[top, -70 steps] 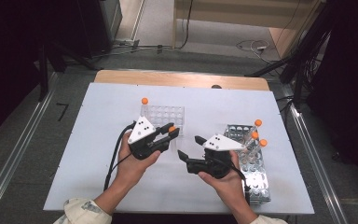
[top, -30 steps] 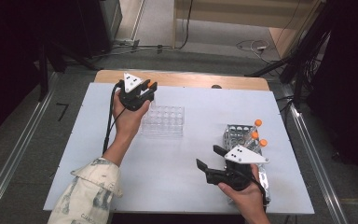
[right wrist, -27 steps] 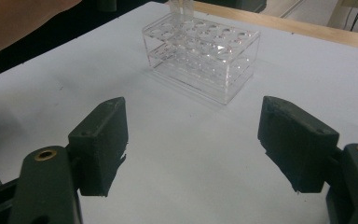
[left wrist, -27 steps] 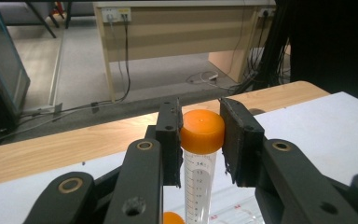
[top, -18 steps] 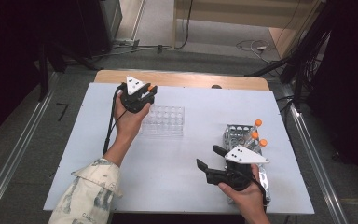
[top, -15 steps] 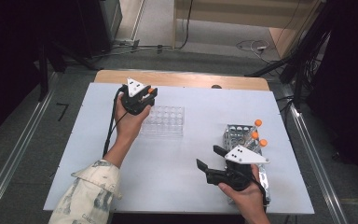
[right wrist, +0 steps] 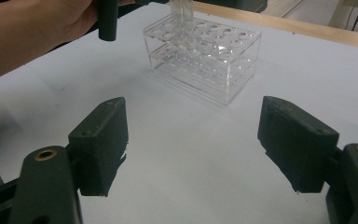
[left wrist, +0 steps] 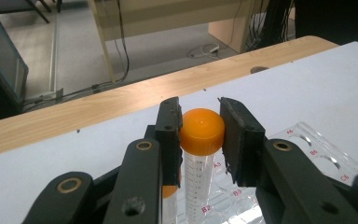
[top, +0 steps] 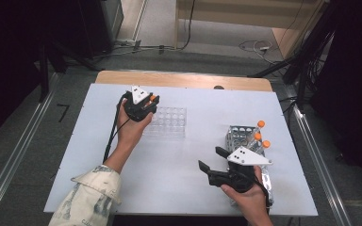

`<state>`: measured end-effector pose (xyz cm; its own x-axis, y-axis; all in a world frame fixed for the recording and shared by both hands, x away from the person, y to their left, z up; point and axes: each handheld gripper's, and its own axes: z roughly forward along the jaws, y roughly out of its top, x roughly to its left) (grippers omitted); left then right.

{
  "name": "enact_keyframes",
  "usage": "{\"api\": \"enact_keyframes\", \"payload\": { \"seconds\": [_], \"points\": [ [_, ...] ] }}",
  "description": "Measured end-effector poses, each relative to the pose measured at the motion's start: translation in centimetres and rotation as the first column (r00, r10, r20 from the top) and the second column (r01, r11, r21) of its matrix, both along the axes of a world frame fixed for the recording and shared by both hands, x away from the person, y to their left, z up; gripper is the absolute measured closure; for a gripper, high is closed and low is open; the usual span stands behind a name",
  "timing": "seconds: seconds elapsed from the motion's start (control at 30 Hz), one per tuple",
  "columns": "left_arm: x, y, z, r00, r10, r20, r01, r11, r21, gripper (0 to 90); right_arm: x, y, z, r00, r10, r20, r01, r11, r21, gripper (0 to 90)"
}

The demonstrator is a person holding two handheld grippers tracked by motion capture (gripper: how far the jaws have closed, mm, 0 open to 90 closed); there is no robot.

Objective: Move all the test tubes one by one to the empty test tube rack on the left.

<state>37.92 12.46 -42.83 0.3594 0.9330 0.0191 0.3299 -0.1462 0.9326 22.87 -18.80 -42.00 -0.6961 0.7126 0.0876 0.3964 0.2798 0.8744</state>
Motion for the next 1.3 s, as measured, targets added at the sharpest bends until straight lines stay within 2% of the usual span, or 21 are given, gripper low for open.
{"api": "enact_keyframes", "payload": {
  "seconds": [0.1, 0.17, 0.5, 0.67, 0.83, 1.0, 1.17, 1.3],
  "points": [
    [0.0, 0.0, 0.1, 1.0000, -0.004, 0.000, 0.004, 1.0000, -0.007, 67.4, 0.0, 0.0, 0.0, 1.0000, 0.000, 0.000, 0.000, 1.000, -0.001, 23.1],
    [-0.1, 0.0, 0.1, 1.0000, -0.005, -0.001, 0.005, 0.9997, -0.022, 60.0, 0.1, 0.0, -0.1, 1.0000, -0.001, 0.001, 0.001, 1.000, -0.002, 23.1],
    [-0.9, -0.1, 1.0, 1.0000, -0.006, 0.001, 0.006, 0.9961, -0.088, 38.0, 0.1, -0.2, -0.1, 1.0000, -0.007, -0.002, 0.007, 1.000, 0.000, 23.1],
    [-1.8, 0.1, 1.7, 1.0000, -0.007, 0.004, 0.008, 0.9901, -0.140, 29.9, 0.1, -0.6, 0.0, 0.9997, -0.022, 0.005, 0.022, 1.000, 0.005, 23.1],
    [-3.4, 0.2, 2.0, 0.9996, -0.021, -0.019, 0.017, 0.9820, -0.188, 26.0, 0.0, -1.5, 0.2, 0.9988, -0.047, 0.014, 0.047, 0.999, 0.018, 23.1],
    [-4.8, -0.6, 1.5, 0.9976, -0.065, -0.023, 0.060, 0.9826, -0.176, 23.4, -0.1, -2.5, 0.4, 0.9971, -0.069, 0.030, 0.068, 0.997, 0.031, 23.1],
    [-6.0, -1.6, 1.3, 0.9963, -0.083, -0.022, 0.078, 0.9833, -0.165, 20.8, -0.3, -3.5, 0.5, 0.9956, -0.087, 0.034, 0.086, 0.996, 0.039, 23.1],
    [-6.7, -2.0, 0.9, 0.9924, -0.115, -0.044, 0.106, 0.9802, -0.168, 19.7, -0.4, -4.2, 0.5, 0.9942, -0.100, 0.040, 0.098, 0.994, 0.042, 23.1]
  ]
}}
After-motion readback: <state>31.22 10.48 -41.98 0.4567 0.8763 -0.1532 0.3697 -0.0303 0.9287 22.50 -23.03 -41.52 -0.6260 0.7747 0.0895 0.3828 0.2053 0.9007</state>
